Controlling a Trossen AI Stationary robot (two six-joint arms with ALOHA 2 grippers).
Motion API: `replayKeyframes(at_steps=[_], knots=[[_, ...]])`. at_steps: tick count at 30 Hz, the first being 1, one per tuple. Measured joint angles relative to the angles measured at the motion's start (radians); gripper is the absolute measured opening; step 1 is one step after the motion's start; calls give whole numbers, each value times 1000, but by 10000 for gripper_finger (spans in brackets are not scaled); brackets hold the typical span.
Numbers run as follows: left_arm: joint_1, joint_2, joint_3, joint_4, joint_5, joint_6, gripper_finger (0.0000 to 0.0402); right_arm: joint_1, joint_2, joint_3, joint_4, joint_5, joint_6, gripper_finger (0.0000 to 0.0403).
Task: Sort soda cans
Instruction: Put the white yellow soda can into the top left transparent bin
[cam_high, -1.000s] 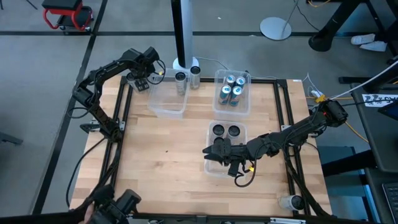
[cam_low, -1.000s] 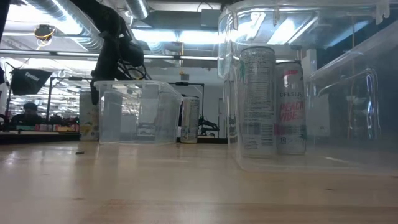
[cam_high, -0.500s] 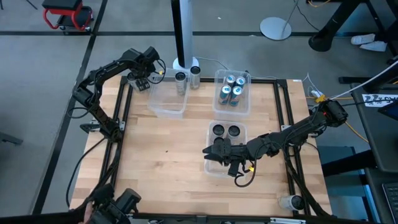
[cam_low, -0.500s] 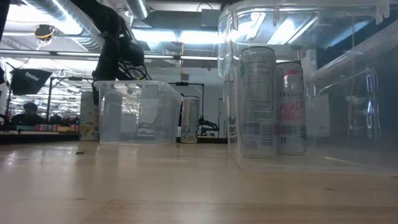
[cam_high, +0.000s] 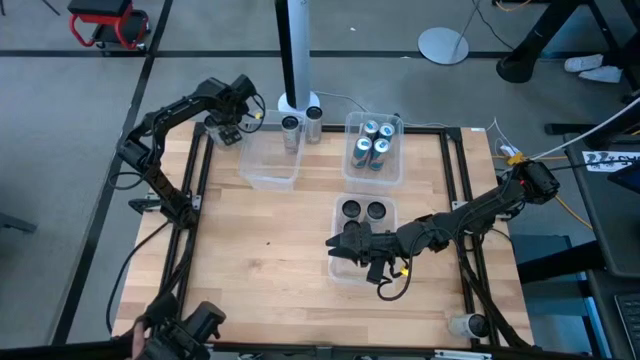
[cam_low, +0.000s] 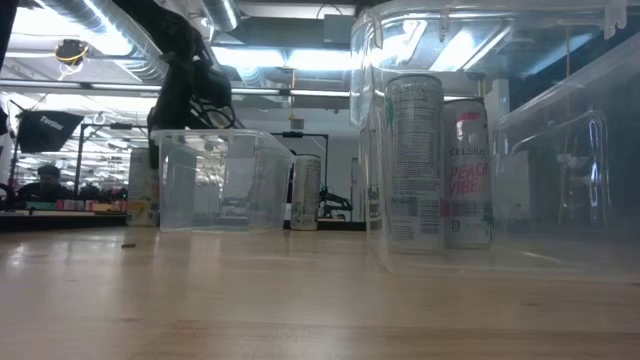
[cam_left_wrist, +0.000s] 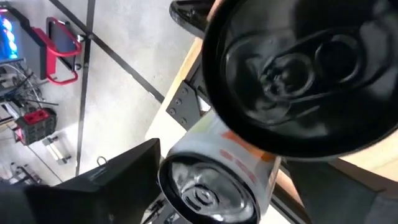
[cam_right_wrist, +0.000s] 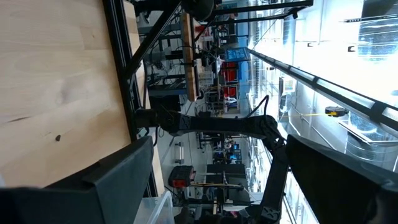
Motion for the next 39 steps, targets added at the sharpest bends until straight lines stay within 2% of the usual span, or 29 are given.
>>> replayKeyframes(at_steps=[6,13,36,39], knots=[[2,0,2,-18,-76,-36,346,0,0,0,0,0,0,365],[34,-1,3,-28,-94,-41,343,0,0,0,0,0,-1,365],[24,-2,3,-14,-52,-15,343,0,0,0,16,2,-27,365],[-6,-3,4,19,11,-6,343,0,0,0,17,2,-46,365]])
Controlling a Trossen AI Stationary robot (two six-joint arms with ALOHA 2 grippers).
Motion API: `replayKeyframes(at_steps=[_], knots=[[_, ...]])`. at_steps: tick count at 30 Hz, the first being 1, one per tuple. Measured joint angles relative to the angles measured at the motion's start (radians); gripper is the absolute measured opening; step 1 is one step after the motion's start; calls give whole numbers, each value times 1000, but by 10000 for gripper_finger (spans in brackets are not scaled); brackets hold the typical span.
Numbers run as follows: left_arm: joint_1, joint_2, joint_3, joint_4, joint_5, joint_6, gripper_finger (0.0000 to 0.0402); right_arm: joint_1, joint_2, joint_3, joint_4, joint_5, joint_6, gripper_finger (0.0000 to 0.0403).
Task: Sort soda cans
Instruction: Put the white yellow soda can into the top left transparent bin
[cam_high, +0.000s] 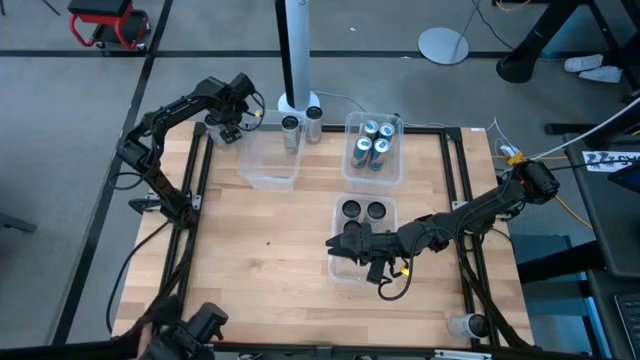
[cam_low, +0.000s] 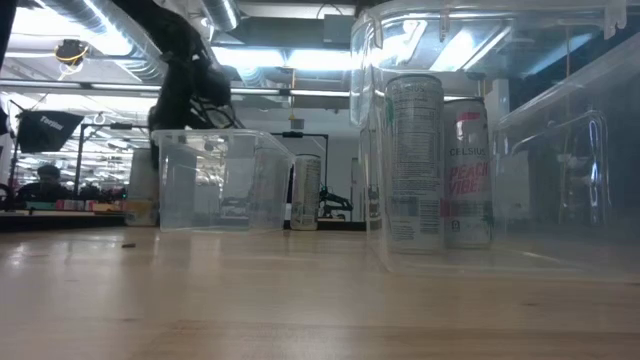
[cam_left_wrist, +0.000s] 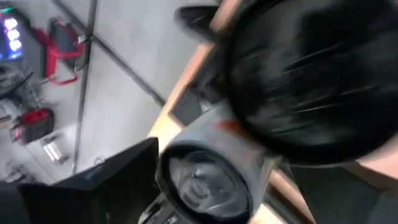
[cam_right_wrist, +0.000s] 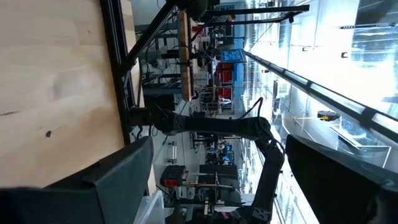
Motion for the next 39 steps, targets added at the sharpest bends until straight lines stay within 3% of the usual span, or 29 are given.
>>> replayKeyframes(at_steps=[4,21,30,39], knots=[[-30,-2,2,-10,30,1,343,0,0,0,0,0,-4,365],[-39,0,29,-48,-109,-22,343,0,0,0,-2,0,-4,365],[-10,3,78,-116,-62,-104,343,0,0,0,-1,0,-3,365],[31,27,78,-158,-48,-58,343,0,4,0,3,0,-4,365]])
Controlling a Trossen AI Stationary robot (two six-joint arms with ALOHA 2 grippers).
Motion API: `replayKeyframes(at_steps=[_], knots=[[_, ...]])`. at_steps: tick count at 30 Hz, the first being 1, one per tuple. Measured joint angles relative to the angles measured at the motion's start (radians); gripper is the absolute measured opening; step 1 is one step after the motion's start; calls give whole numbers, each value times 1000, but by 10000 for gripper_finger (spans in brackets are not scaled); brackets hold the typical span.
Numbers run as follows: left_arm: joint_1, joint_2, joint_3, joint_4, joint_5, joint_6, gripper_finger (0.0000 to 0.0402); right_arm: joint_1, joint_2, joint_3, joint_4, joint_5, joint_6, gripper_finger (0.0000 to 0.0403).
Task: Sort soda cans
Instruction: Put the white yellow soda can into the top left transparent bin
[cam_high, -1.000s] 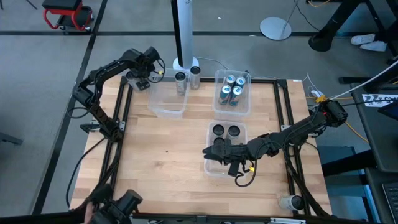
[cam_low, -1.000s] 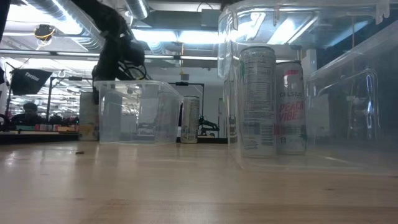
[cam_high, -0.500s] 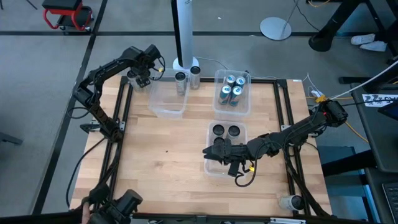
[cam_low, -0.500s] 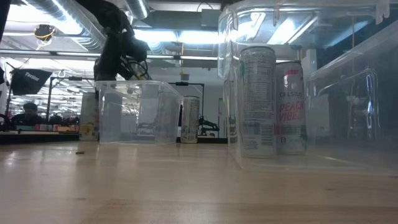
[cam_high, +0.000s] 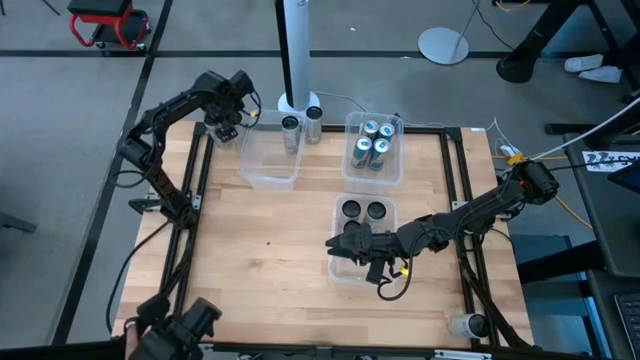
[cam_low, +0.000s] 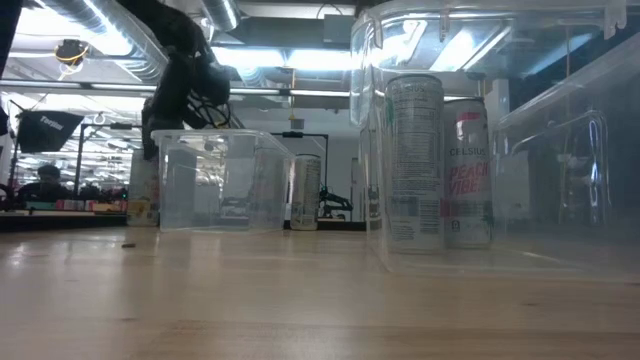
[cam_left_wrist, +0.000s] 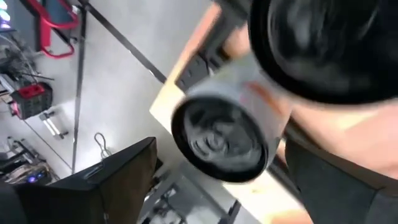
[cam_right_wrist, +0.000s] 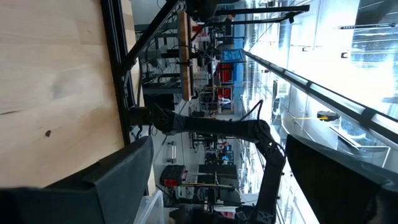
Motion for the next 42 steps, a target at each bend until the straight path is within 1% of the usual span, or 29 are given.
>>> replayKeyframes(at_steps=[2,7,12,20,27,32,39,42], knots=[[12,9,0,-16,-1,12,343,0,0,0,-1,0,-1,365],[31,28,0,2,0,-4,343,0,0,0,-1,0,-2,365],[31,41,0,35,17,-16,343,0,0,0,-1,0,-3,365],[30,54,0,34,9,-18,343,0,0,0,-1,0,-6,365],[18,54,0,42,12,-6,343,0,0,0,-1,0,-21,365],[5,53,0,44,37,37,343,0,0,0,-1,0,-25,365],[-4,51,0,45,60,42,343,0,0,0,-1,0,-26,365],[-4,51,0,46,60,43,335,0,0,0,-1,0,-26,365]])
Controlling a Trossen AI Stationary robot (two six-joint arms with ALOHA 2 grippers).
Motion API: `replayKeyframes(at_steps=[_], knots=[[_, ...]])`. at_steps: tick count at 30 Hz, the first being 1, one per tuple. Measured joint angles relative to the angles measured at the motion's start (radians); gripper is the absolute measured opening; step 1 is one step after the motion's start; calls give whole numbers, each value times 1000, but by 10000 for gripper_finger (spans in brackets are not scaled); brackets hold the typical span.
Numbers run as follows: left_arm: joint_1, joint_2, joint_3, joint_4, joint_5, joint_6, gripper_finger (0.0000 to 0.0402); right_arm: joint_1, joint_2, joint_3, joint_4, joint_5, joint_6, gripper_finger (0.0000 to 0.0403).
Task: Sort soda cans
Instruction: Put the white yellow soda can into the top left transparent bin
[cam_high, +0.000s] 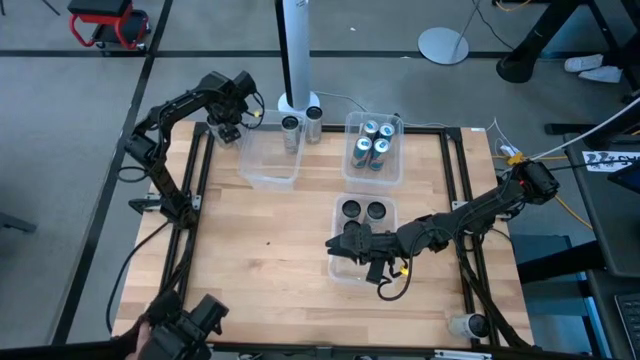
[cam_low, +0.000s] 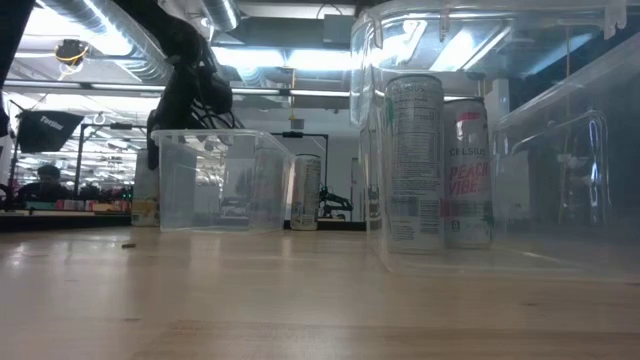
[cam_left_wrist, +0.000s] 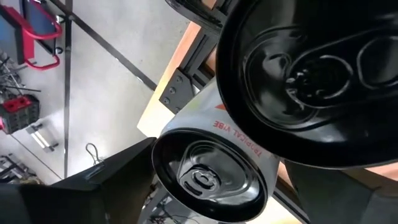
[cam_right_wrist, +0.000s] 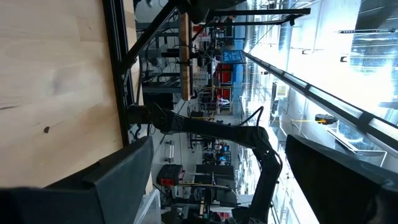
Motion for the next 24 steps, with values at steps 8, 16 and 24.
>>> replayKeyframes(at_steps=[8,16,24], knots=[[-3,-2,0,-8,-24,29,264,0,0,0,0,0,0,365],[-44,-9,0,-77,-29,14,264,0,0,0,0,0,0,365],[-121,-78,-1,-236,-29,-114,264,0,0,0,-1,-2,-3,365]])
